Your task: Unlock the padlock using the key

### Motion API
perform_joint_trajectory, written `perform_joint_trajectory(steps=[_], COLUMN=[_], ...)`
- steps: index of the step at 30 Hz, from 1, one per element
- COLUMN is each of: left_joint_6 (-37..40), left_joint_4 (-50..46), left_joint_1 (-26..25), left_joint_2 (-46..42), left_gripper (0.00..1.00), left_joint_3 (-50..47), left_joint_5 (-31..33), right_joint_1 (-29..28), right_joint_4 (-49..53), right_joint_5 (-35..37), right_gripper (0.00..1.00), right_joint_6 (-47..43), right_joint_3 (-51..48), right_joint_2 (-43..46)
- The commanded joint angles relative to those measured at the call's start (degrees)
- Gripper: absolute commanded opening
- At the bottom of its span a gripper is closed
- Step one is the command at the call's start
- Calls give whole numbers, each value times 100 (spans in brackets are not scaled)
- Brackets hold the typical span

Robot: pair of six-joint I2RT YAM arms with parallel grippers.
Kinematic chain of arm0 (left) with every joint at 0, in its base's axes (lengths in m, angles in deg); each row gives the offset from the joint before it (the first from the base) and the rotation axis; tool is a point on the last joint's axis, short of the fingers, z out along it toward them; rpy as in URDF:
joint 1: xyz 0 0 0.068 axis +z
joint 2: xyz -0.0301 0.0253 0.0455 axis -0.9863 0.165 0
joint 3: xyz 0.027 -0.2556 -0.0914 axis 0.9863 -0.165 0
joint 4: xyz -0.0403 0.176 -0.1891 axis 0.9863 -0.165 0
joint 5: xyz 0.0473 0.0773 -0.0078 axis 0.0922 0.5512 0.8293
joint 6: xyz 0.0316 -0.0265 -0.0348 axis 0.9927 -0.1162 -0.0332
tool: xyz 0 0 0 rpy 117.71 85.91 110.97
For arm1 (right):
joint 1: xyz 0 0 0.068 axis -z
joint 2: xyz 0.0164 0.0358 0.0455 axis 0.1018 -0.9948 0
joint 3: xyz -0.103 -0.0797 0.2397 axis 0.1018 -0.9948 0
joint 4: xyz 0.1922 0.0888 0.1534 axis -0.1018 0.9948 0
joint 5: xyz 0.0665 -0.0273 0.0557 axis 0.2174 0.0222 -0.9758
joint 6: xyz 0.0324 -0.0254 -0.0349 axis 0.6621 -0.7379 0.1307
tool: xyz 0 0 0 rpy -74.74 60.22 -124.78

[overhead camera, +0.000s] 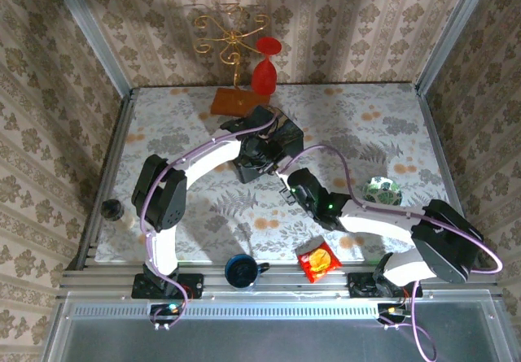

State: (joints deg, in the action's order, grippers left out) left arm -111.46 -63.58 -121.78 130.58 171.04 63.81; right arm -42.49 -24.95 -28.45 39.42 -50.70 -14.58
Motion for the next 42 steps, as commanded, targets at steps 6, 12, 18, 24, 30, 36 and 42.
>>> perform_joint_trajectory(steps=[6, 12, 18, 24, 30, 36, 42], left_joint_6=[-67, -43, -91, -146, -177, -165, -44], left_joint_4=[395, 483, 612, 631, 677, 671, 727], left_joint_1=[-54, -56, -94, -99, -111, -97, -91], left_joint_2=[-286, -365, -362, -404, -541, -798, -1174], left_gripper=[0, 0, 0, 6, 34, 72, 87], left_joint_3=[-165, -257, -431, -567, -654, -828, -1078], left_joint_5=[6, 107, 149, 194, 272, 439, 695], right_joint_1=[918, 1323, 1481, 1503, 1503, 1504, 1511], right_joint_4=[188, -235, -615, -52, 644, 1069, 1233], right_joint_5=[-1706, -2658, -3063, -2711, -2363, -2157, -2289], right_gripper=[0, 0, 0, 0, 25, 30, 32], right_joint_6=[3359, 4392, 5000, 4868, 4635, 4470, 4296], right_joint_3=[-402, -578, -681, -722, -815, -861, -717], right_joint_2=[619, 512, 204, 458, 1009, 1376, 1389])
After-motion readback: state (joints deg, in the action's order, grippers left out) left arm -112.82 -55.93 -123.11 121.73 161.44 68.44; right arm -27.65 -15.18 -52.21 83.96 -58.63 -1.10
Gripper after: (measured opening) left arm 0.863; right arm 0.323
